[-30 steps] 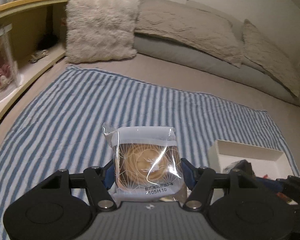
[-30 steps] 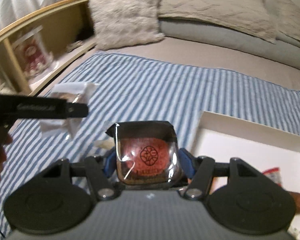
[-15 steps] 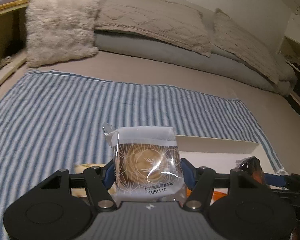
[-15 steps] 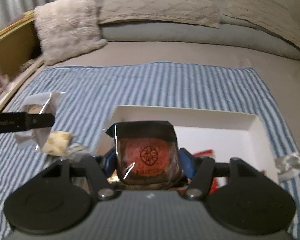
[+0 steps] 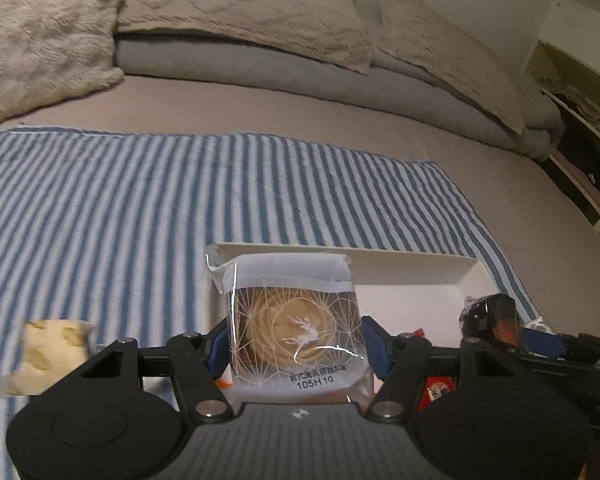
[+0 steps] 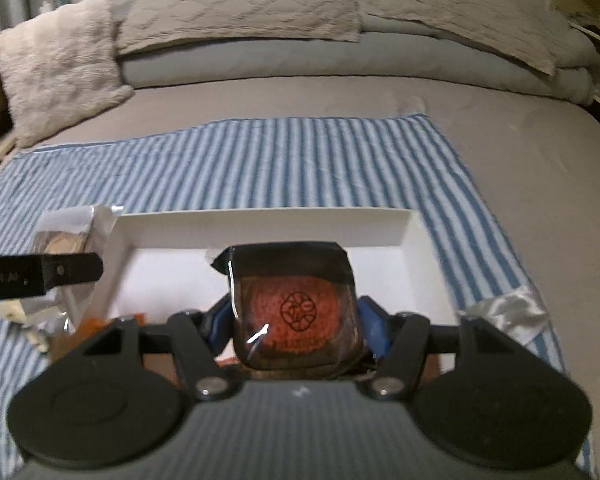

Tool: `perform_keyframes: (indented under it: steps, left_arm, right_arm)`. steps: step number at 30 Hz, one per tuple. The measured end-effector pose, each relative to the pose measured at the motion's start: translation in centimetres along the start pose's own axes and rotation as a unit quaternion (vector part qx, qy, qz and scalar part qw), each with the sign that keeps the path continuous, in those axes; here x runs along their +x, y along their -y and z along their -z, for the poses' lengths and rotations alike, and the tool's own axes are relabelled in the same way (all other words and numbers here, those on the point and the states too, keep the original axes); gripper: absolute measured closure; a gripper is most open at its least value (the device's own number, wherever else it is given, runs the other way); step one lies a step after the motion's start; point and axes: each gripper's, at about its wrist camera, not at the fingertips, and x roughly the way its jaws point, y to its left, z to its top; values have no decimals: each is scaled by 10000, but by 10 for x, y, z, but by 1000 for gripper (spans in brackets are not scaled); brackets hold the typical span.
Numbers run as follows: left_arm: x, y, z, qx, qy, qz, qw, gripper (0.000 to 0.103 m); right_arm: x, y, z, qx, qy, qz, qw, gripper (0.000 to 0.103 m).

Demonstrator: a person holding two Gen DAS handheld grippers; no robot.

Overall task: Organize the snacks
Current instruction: 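Lift both packets and carry them toward the white tray, then lower the cookie packet with the left tool while the right tool releases its packet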

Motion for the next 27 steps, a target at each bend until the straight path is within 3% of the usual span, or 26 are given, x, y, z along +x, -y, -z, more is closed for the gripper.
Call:
perform_keyframes:
  steps: [8, 18, 22, 24, 27]
  left_arm:
    - [37, 12, 2, -104, -118, 78, 9998, 37]
    - [66, 22, -4, 40, -254, 285, 9993, 37]
    - [75, 21, -5, -70, -256, 275, 9993, 36]
    - [79, 20, -5, -98, -324, 269, 9991, 19]
    - [78, 21, -5, -44, -351, 183, 9992, 16]
  right_arm:
    - [21, 22, 3, 16, 161, 418, 9990, 33]
    - [53, 29, 1, -18, 89, 464, 9989, 33]
    - [58, 31, -2, 85, 280, 513, 9983, 32]
    - [57, 34, -3, 215, 413, 481, 9978, 19]
    - [57, 39, -5, 366, 417, 450, 9974, 12]
